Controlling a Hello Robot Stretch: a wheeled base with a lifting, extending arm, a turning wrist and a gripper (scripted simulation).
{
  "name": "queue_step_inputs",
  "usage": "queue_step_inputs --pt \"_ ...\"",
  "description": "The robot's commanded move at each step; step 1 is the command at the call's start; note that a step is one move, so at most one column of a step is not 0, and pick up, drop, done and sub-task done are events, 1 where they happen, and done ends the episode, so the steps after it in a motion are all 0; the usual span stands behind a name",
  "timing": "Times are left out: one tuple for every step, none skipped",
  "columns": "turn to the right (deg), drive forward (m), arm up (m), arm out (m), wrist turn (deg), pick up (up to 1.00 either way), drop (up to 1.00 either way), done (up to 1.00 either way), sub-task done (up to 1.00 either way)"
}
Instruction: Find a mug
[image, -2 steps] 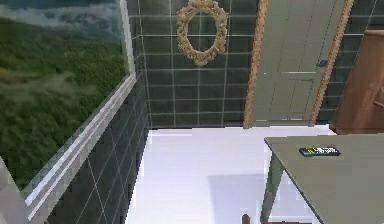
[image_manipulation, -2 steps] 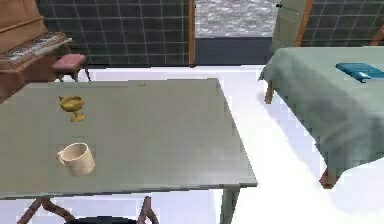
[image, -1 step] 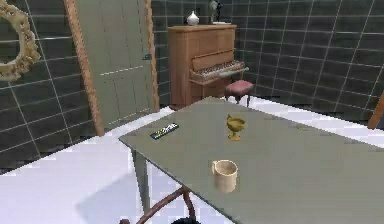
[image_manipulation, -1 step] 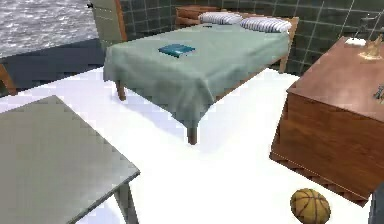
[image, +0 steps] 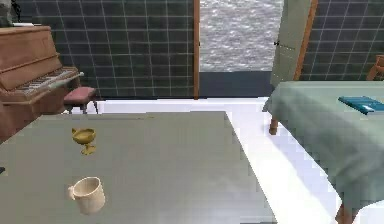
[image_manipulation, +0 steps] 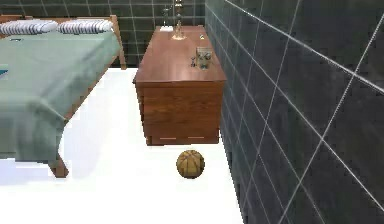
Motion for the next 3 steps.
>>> queue_step_inputs --pt "45.0 0.00 0.00 0.00 0.0 0.00 0.00 0.00 0.00" --pt "3.0 0.00 0.00 0.00 0.0 0.00 0.00 0.00 0.00" --pt "0.0 0.25 0.00 0.00 0.0 0.00 0.00 0.00 0.00"
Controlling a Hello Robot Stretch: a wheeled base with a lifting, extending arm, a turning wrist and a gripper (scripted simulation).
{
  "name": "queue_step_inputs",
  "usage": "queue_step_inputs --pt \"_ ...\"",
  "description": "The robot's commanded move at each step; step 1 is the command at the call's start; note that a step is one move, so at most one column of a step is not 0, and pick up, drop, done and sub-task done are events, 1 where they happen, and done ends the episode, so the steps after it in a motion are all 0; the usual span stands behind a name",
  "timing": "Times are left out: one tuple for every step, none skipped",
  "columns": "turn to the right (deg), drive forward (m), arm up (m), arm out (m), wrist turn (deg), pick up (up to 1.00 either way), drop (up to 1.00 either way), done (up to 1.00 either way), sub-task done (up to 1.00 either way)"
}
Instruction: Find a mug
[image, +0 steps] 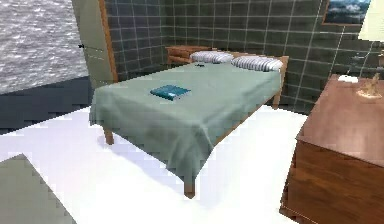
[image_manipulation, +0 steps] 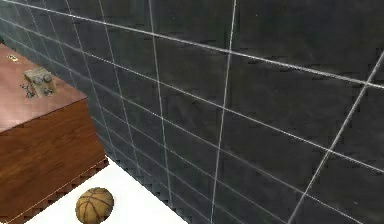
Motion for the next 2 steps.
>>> queue_step_inputs --pt "-45.0 0.00 0.00 0.00 0.0 0.00 0.00 0.00 0.00" --pt "-45.0 0.00 0.00 0.00 0.0 0.00 0.00 0.00 0.00"
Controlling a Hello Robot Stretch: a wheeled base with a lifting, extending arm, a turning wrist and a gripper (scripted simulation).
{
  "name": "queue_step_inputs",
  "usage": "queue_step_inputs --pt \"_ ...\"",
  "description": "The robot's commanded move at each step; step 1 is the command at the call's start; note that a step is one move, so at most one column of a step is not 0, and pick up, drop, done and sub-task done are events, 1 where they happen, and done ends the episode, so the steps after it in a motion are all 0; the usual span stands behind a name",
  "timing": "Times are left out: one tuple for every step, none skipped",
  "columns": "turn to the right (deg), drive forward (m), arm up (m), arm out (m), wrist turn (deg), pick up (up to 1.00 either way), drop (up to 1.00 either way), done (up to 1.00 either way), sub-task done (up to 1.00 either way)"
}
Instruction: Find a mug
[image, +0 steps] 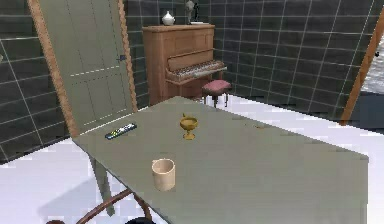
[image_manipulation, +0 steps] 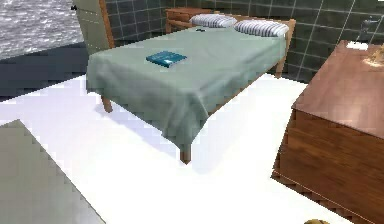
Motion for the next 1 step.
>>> queue_step_inputs --pt "0.0 0.00 0.00 0.00 0.0 0.00 0.00 1.00 0.00"
